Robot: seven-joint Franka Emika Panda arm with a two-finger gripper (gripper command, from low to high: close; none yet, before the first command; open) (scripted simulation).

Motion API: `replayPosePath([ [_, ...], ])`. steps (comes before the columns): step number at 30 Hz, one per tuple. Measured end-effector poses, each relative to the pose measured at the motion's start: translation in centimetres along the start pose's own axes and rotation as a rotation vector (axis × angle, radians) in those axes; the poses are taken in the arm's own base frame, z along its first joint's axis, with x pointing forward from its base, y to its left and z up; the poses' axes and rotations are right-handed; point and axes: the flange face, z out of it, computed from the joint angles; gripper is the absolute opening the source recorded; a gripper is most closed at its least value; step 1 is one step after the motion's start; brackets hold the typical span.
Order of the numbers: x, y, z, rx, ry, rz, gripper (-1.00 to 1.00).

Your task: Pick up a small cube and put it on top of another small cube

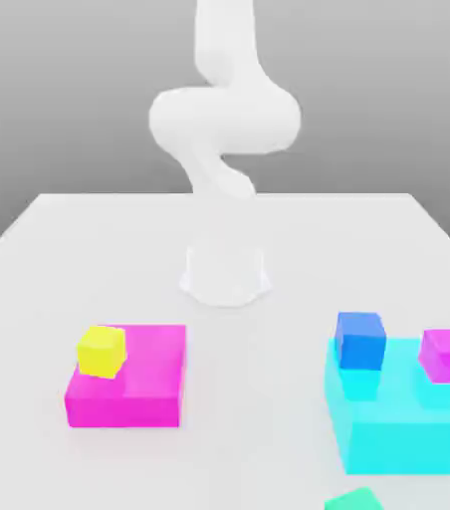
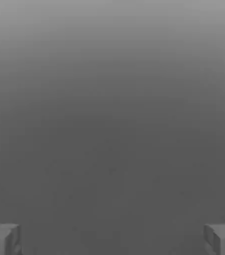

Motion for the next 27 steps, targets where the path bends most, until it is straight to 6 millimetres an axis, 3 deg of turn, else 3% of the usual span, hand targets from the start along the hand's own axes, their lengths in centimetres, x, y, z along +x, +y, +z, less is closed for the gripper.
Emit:
replayPosePath([
  [6, -1.6, -1.7, 10.4, -0.097, -0.114, -0.066, 0.0],
  [13, -5.6, -2.1, 22.1, -0.199, -0.25, -0.144, 0.0],
  [20, -12.1, -0.7, 33.1, -0.291, -0.393, -0.229, 0.0],
  [27, -19.8, 3.0, 42.6, -0.38, -0.539, -0.299, 0.0],
])
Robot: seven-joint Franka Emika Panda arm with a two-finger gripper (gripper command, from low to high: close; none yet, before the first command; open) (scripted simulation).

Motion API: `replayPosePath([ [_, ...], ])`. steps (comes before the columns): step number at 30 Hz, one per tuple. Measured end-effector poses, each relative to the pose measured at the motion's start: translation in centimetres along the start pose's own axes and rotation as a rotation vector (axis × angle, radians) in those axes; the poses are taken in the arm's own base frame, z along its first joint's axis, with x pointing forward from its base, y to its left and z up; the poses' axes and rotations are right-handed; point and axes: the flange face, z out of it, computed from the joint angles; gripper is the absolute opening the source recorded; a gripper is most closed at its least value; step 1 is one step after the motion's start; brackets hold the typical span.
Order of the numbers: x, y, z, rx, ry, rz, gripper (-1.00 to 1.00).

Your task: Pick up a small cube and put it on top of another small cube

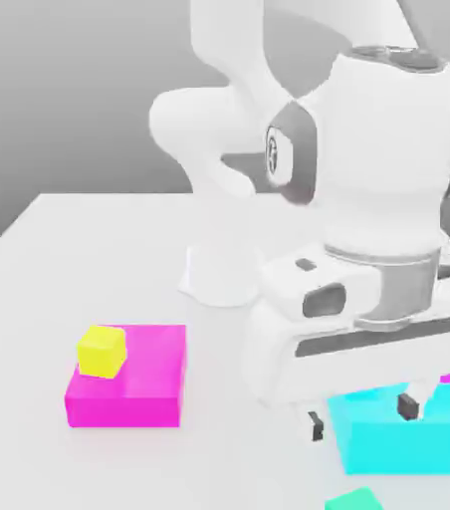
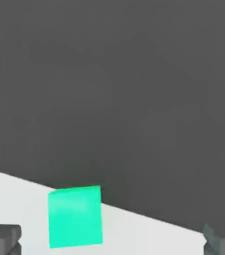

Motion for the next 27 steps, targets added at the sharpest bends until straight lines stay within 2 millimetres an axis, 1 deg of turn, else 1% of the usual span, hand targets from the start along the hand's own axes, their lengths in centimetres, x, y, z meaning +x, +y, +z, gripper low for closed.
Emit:
replayPosePath([
  [3, -1.5, -0.5, 5.3, -0.031, -0.057, -0.03, 0.0],
  [7, -2.2, -0.4, 11.5, -0.039, -0.071, -0.037, 0.0],
  [8, -2.3, -0.4, 12.2, -0.039, -0.071, -0.038, -1.0],
  [13, -2.3, -0.4, 12.2, -0.039, -0.072, -0.038, -1.0],
  [14, -2.3, -0.3, 12.6, -0.039, -0.072, -0.038, -1.0],
  [15, -2.3, -0.4, 12.1, -0.039, -0.072, -0.038, -1.0],
  [16, -2.2, -0.5, 11.0, -0.039, -0.072, -0.038, -1.0],
  [19, -2.0, -0.7, 6.9, -0.038, -0.073, -0.039, -1.0],
  [20, -2.7, -1.2, 5.6, -0.033, -0.076, -0.046, -1.0],
  [23, -6.2, -3.3, 1.8, -0.015, -0.088, -0.081, -1.0],
  [27, -11.8, -5.4, -2.8, -0.004, -0.097, -0.136, -1.0],
])
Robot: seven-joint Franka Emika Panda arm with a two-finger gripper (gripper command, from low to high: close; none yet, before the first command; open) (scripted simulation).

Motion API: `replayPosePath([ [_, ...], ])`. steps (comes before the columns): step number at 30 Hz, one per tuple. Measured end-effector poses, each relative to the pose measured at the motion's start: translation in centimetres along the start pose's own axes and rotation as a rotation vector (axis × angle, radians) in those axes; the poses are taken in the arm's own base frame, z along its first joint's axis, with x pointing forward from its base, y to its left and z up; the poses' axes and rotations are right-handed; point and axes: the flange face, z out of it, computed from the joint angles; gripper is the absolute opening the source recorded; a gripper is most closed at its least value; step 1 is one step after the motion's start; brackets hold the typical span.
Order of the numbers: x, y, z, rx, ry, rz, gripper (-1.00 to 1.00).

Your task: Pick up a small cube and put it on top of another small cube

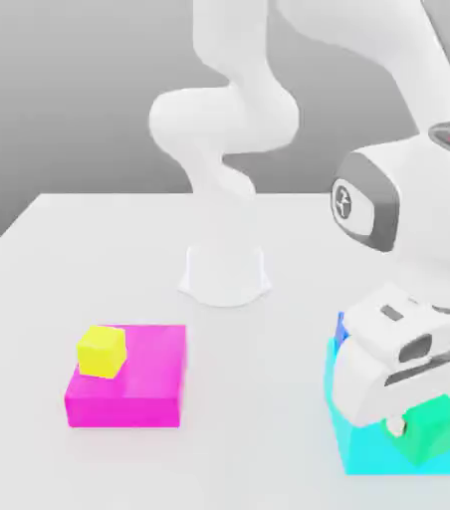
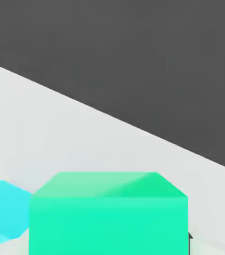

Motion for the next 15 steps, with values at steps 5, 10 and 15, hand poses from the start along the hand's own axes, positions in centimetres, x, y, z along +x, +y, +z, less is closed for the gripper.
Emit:
replayPosePath([
  [5, -8.6, -2.8, -3.9, -0.013, 0.003, -0.1, -1.0],
  [10, -11.7, -2.4, -2.4, -0.034, 0.017, -0.113, -1.0],
  [15, -11.8, -2.3, 0.1, -0.034, 0.018, -0.111, 1.0],
])
